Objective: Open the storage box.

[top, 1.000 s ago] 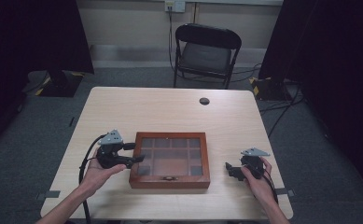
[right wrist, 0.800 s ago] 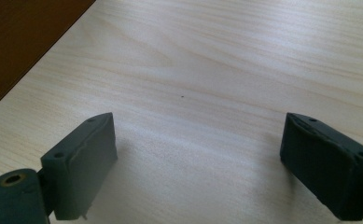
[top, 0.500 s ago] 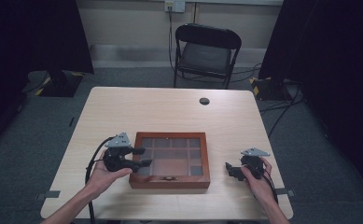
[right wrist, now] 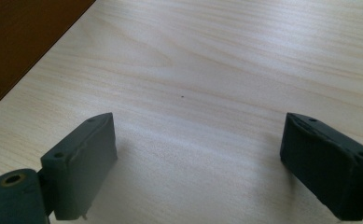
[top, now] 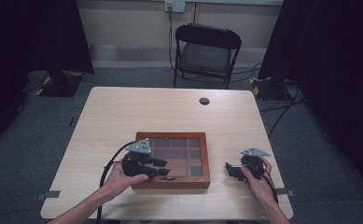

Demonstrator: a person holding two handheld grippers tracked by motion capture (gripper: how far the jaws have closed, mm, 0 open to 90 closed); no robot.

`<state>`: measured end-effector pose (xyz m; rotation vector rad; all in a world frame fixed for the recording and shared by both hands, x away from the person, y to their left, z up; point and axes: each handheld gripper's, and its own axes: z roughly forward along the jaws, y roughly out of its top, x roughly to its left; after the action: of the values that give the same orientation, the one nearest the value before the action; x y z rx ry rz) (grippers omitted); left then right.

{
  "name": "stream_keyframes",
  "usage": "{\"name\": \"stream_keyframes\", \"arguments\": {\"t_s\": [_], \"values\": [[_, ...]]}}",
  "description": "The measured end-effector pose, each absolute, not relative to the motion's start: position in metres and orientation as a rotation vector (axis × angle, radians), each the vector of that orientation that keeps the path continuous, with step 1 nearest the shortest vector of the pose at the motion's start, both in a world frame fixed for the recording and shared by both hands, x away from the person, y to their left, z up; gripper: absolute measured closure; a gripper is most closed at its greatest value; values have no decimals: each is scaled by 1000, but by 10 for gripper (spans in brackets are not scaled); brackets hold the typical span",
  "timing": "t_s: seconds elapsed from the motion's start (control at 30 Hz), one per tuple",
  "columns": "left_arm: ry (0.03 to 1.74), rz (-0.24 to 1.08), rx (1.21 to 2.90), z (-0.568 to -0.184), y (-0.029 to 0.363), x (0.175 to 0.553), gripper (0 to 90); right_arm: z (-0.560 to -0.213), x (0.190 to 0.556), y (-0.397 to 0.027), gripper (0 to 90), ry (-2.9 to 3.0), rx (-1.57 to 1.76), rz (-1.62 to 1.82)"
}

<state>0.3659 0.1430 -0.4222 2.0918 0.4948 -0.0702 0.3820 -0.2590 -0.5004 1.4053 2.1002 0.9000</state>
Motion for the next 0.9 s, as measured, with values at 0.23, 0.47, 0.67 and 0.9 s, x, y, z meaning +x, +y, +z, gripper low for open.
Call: {"name": "stream_keyframes", "arguments": {"t_s": [0.23, 0.47, 0.67, 0.9], "values": [[457, -112, 2135, -433, 134, 364, 693, -500, 382, -259, 100, 2101, 1405, 899], [453, -131, 2130, -439, 131, 366, 773, -500, 382, -259, 98, 2101, 1405, 899], [414, -102, 2174, -441, 128, 364, 805, -500, 382, -259, 97, 2100, 1406, 899], [397, -57, 2177, -443, 126, 360, 806, -500, 382, -259, 93, 2101, 1407, 897]]}}
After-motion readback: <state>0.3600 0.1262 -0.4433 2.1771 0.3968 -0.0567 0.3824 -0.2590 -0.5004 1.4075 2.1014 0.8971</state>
